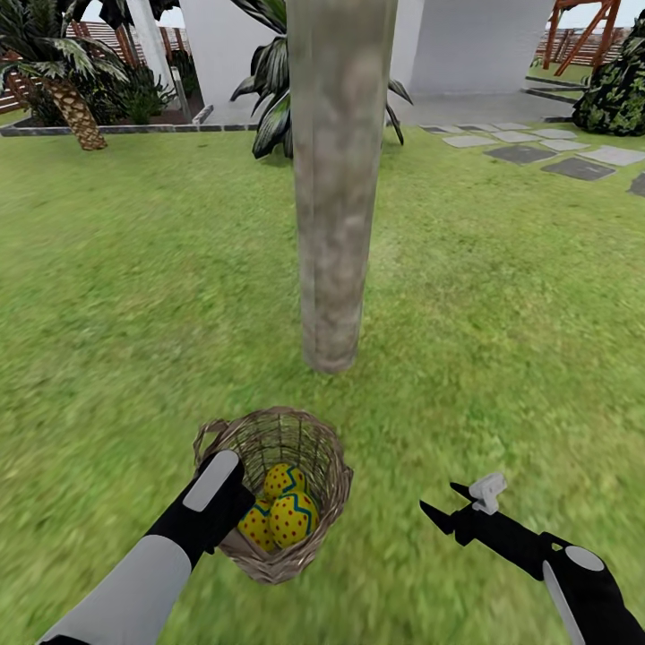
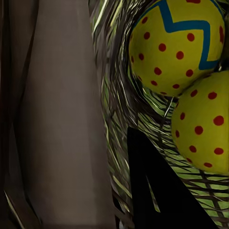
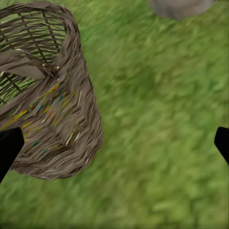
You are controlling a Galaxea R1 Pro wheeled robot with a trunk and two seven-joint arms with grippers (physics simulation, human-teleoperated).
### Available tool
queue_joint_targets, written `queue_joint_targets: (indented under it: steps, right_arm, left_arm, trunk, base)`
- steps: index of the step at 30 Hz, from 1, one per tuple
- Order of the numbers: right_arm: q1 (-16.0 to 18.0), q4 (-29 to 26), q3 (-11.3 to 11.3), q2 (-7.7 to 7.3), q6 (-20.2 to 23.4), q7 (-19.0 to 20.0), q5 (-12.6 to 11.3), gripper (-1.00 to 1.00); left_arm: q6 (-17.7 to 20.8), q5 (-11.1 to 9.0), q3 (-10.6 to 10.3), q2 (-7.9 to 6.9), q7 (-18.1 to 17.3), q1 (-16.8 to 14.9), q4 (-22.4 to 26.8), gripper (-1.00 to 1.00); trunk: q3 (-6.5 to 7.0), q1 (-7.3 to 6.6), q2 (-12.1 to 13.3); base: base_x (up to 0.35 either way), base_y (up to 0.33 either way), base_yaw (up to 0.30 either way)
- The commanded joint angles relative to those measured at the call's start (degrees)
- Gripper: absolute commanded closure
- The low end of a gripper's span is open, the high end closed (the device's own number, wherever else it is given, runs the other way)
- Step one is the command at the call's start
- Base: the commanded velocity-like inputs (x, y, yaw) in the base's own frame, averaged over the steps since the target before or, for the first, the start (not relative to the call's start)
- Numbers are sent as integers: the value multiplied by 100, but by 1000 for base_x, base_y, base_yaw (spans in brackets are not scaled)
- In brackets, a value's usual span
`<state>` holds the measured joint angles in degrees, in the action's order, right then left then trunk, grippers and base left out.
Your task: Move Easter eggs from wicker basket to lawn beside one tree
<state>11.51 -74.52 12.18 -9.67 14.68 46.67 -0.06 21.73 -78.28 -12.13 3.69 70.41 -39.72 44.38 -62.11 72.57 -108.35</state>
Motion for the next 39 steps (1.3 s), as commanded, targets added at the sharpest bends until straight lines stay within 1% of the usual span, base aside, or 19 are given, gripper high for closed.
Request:
queue_joint_targets:
  steps: [1,5,34,39]
  right_arm:
    - [0,5,-3,0,-1,0,-2,-100]
    - [0,8,-5,0,-4,-9,5,-100]
    - [0,8,-14,0,2,0,-3,-100]
    - [0,8,-14,0,-1,-6,-3,-100]
  left_arm:
    - [25,6,1,-6,-15,0,13,100]
    - [37,13,1,58,16,0,61,100]
    - [42,6,1,70,16,0,61,100]
    - [42,15,0,68,56,0,88,100]
  trunk:
    - [0,0,0]
    - [0,0,0]
    - [-535,637,-1163]
    - [-545,637,-1163]
  base:
    - [0,0,0]
    - [0,0,0]
    - [0,0,0]
    - [0,0,0]
